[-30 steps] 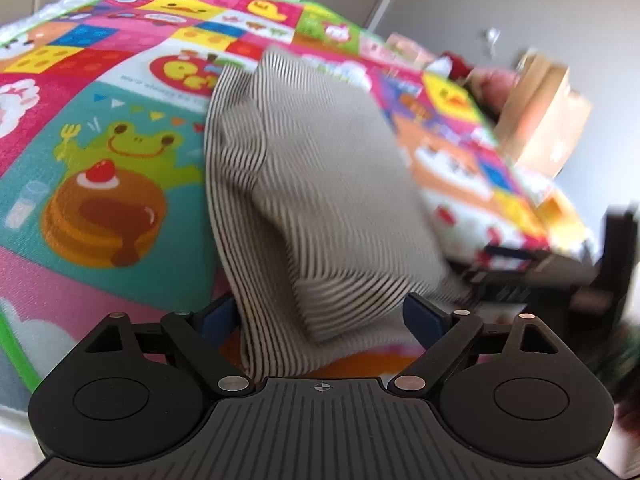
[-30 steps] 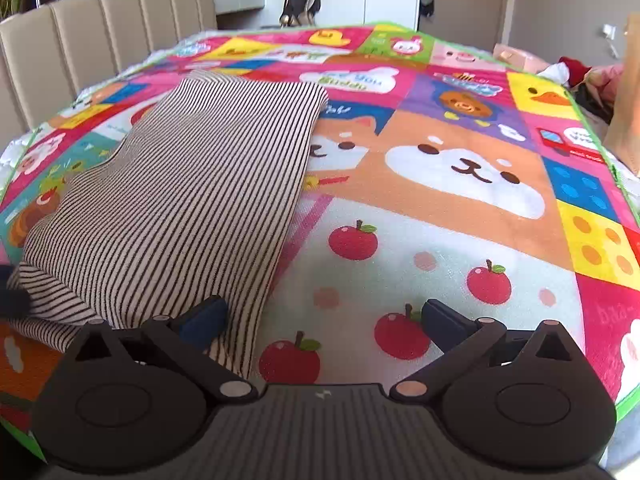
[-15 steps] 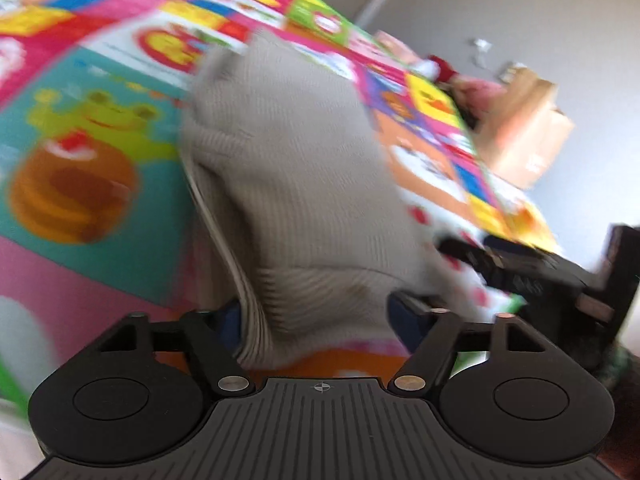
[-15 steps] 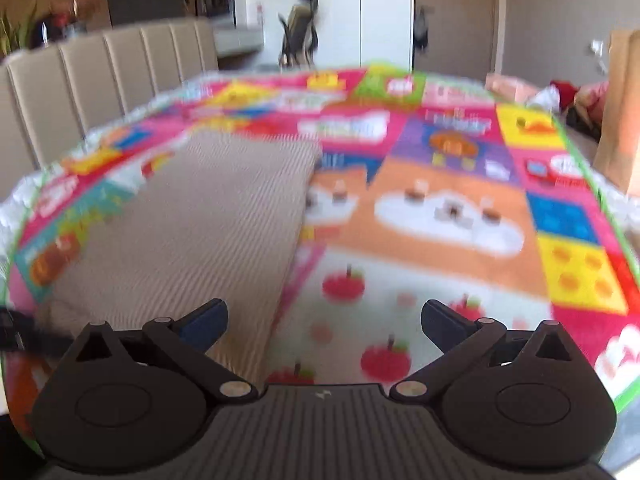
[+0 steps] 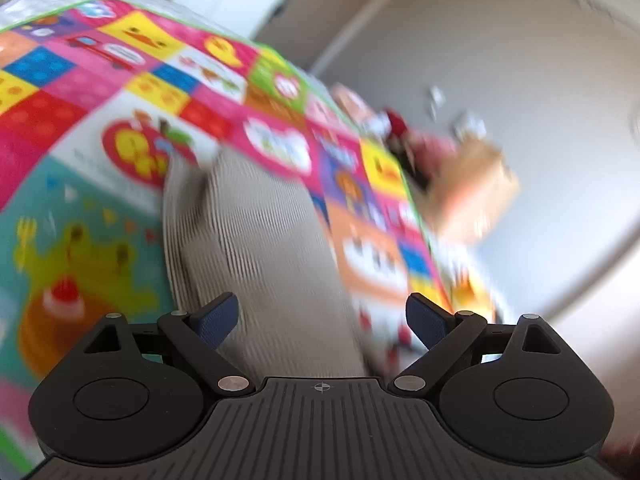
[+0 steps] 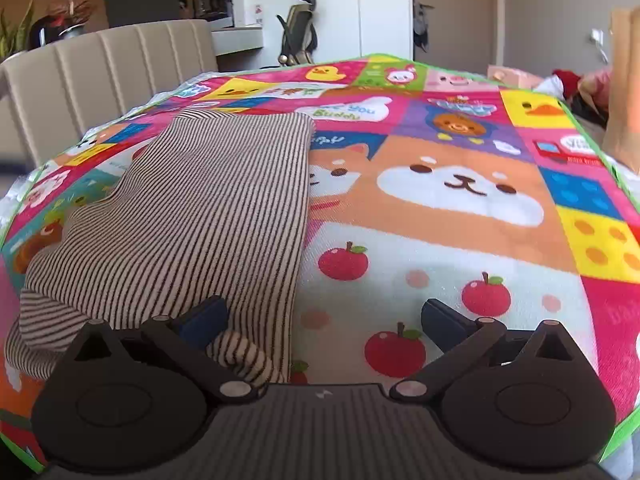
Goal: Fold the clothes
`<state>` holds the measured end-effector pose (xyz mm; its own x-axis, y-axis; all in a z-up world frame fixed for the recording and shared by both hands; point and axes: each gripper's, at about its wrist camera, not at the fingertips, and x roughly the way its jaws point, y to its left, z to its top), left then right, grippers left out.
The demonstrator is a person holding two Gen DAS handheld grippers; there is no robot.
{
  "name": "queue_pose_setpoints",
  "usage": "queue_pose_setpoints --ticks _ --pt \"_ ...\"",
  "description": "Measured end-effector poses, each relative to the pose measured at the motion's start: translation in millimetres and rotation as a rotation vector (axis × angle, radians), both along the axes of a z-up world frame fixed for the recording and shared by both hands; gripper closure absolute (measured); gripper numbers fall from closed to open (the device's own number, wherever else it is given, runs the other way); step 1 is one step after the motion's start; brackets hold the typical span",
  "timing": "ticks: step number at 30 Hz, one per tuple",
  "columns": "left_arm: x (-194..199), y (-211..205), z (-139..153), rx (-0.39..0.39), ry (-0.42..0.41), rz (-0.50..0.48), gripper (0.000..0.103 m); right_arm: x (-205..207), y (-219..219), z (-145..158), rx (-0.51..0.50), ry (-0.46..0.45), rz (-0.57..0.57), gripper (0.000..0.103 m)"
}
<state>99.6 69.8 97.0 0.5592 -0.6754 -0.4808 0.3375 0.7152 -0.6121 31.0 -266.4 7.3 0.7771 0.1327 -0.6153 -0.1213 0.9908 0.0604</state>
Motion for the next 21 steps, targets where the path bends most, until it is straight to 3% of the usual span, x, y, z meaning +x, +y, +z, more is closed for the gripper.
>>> queue_pose_setpoints --ticks 2,5,7,8,11,13,19,20,21 --pt "33.3 -12.8 2.1 0.024 -0.031 0.034 0.01 1.2 0.2 0.1 -0.005 -0.001 0.009 0.0" --pt "84.5 -43.1 -0.9 0.103 -0.079 0.036 0.022 1.7 0.0 -0.2 -0.007 -0.008 0.019 0.0" --pt "111.8 -67.2 -10.5 0.209 -0.094 0.029 0.031 0.4 0.0 -1.3 -0.004 -0.019 0.017 0.0" --pt "121.2 -74.7 -15.8 0.268 -0.092 0.064 0.032 -0.2 0.0 -1.8 -0.003 -0.024 0.017 0.0" --pt "134.8 -73.9 -31.3 0.316 -0.033 0.191 0.03 -2.7 0.6 -3.9 0.0 -0.045 0.006 0.0" --pt "136.5 -70.8 -40.1 0.319 -0.014 0.228 0.027 -4.2 0.7 -5.5 0.004 -0.062 0.0 0.0" --pt "133.1 -86.0 -47.6 0.295 -0.073 0.068 0.028 -6.3 1.1 -7.9 0.005 -0.088 -0.006 0.0" --pt "138.7 -90.4 -47.5 0.291 -0.067 0.057 0.03 -6.1 1.1 -7.7 0.005 -0.086 -0.006 0.0" --pt "144.2 -94.4 -47.2 0.288 -0.06 0.05 0.046 -5.6 1.0 -7.3 0.005 -0.082 -0.005 0.0"
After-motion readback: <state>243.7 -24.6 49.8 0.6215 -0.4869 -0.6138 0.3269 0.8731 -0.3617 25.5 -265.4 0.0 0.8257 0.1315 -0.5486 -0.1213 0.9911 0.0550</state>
